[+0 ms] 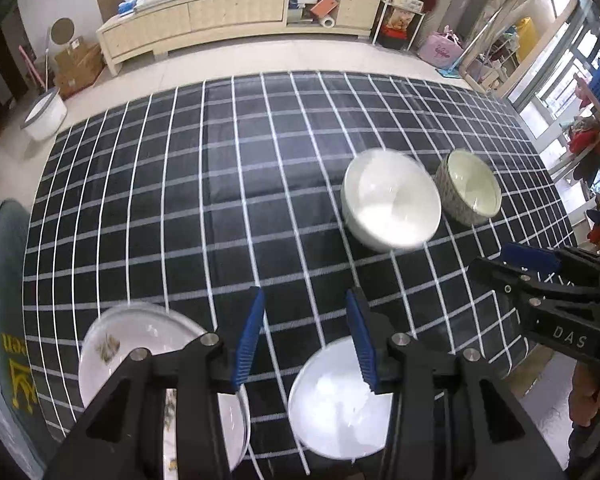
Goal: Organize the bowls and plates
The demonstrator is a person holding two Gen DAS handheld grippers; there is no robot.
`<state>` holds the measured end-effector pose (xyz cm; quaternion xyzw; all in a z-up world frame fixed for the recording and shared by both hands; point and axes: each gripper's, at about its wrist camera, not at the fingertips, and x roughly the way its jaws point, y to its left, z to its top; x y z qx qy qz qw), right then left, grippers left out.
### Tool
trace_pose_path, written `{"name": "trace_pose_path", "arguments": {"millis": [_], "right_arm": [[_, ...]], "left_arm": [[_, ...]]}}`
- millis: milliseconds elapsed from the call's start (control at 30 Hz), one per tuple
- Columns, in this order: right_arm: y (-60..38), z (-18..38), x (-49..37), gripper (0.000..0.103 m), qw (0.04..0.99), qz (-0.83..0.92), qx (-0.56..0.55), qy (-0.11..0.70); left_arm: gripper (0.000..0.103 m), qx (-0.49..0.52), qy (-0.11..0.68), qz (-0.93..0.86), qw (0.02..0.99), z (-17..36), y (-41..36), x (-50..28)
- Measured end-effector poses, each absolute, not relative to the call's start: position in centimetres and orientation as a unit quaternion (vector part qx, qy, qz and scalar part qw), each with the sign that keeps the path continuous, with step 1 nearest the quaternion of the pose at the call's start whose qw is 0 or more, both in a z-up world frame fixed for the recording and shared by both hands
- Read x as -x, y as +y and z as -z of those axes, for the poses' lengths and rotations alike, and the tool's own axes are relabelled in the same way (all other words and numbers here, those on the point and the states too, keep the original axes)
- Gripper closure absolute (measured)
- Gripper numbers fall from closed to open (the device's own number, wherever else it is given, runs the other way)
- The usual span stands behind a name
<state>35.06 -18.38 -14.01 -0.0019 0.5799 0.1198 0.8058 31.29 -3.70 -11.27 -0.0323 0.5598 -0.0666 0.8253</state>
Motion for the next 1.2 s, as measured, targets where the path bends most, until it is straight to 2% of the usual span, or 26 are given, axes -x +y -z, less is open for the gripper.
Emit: {"name": "trace_pose_path", "arguments": {"millis": [200, 500, 867, 900, 933, 1000, 1067, 1200], "right_arm": [[-19.5, 14.2, -38.5, 0.046, 0.807, -0.111, -0.014, 0.580], [-20.6, 17.4, -43.0, 0.046, 0.793, -0.095, -0.041, 0.601], [-20.1, 20.2, -45.0, 0.046, 0.785, -0.084, -0.040, 0.613], [-20.1, 20.2, -45.0, 0.048, 0.786, -0.082, -0.034, 0.612], [-19.9, 20.4, -45.0, 0.058, 0.788, -0.078, -0.026, 0.610], [-19.8, 20.6, -45.0, 0.065, 0.788, -0.075, -0.018, 0.611], [-20.0, 21.1, -45.1, 0.078, 0.784, -0.077, -0.020, 0.616], [-20.2, 22.1, -44.9, 0.090, 0.777, -0.075, -0.032, 0.624]], "left_arm": [[0.063, 0.035, 0.560, 0.070, 0.825, 11.4, -4.5, -35.3], [0.063, 0.043, 0.597, 0.078, 0.797, 16.1, -6.6, -41.1], [0.063, 0.015, 0.616, 0.086, 0.783, 19.9, -8.1, -43.5], [0.065, 0.009, 0.618, 0.084, 0.782, 20.2, -8.2, -43.5], [0.067, 0.010, 0.617, 0.081, 0.783, 20.4, -8.2, -43.6], [0.075, 0.023, 0.621, 0.084, 0.779, 21.0, -8.0, -43.7], [0.079, 0.036, 0.625, 0.092, 0.775, 21.2, -7.8, -43.8], [0.086, 0.032, 0.628, 0.098, 0.772, 21.5, -7.9, -43.5]]}}
